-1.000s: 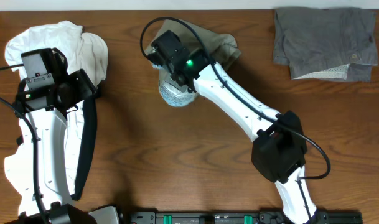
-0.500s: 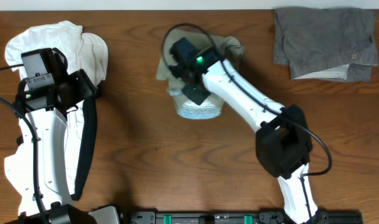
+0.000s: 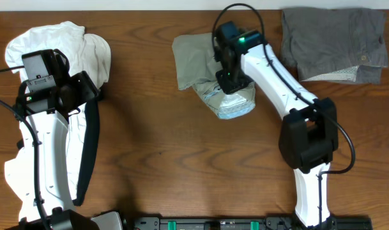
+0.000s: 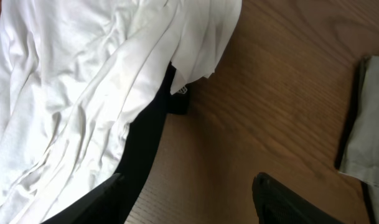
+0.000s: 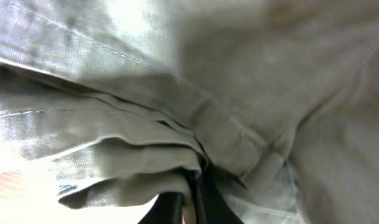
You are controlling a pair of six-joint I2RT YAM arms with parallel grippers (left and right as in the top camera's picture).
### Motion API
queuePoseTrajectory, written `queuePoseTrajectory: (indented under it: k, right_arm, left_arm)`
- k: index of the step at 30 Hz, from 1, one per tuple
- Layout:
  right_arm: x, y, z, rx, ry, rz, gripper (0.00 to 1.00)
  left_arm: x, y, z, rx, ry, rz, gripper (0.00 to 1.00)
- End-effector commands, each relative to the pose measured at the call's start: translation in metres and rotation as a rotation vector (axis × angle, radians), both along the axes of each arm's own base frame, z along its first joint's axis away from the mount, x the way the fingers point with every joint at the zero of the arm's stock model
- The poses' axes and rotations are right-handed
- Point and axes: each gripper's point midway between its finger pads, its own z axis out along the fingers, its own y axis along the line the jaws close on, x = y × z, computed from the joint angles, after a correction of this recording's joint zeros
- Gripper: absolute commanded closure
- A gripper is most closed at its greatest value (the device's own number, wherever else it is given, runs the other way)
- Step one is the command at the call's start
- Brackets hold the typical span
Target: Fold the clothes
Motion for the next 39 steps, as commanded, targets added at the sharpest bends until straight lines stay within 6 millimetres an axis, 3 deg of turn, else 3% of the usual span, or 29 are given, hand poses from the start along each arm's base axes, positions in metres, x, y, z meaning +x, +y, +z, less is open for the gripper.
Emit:
queuePoseTrajectory:
  k: [1,5,11,12,14,17,21,28,30,31,39]
  right_arm:
    - [-0.007,0.011,0.007,0.085,0.030,0.039,0.78]
    - [-0.015,0.013,0.010,0.064,0.032,0.252,0.64]
    - [-0.014,0.015,0.010,0.037,0.001,0.544,0.55]
    - [-0.011,0.016,0.010,0.037,-0.017,0.577,0.50]
    - [-0.005,0.019,0.008,0.037,-0.043,0.621,0.28]
    - [-0.006,0.021,0.006,0.040,-0.036,0.593,0.14]
    - [-0.009,0.014,0.005,0.062,0.014,0.249,0.11]
    - [-0.039,-0.008,0.005,0.050,0.207,-0.486,0.12]
    - [-0.043,-0.007,0.006,0.045,0.228,-0.592,0.12]
    - [-0.043,-0.008,0.005,0.034,0.223,-0.668,0.01]
    - [-0.040,-0.010,-0.008,0.000,0.188,-1.181,0.01]
  left_arm:
    - [-0.002,0.003,-0.010,-0.004,0.029,0.019,0.34]
    - [-0.001,0.003,-0.017,-0.010,0.049,0.019,0.34]
    - [0.001,0.004,-0.033,-0.025,0.092,0.022,0.34]
    - [0.002,0.004,-0.035,-0.028,0.097,0.021,0.34]
    - [0.003,0.004,-0.037,-0.030,0.102,0.021,0.34]
    - [0.003,0.004,-0.038,-0.031,0.103,0.020,0.34]
    - [0.004,0.004,-0.037,-0.029,0.097,0.020,0.34]
    - [0.009,0.006,-0.035,-0.022,0.075,0.020,0.34]
    - [0.010,0.006,-0.034,-0.021,0.071,0.020,0.34]
    - [0.010,0.006,-0.034,-0.021,0.071,0.020,0.34]
    - [0.011,0.006,-0.033,-0.019,0.064,0.020,0.34]
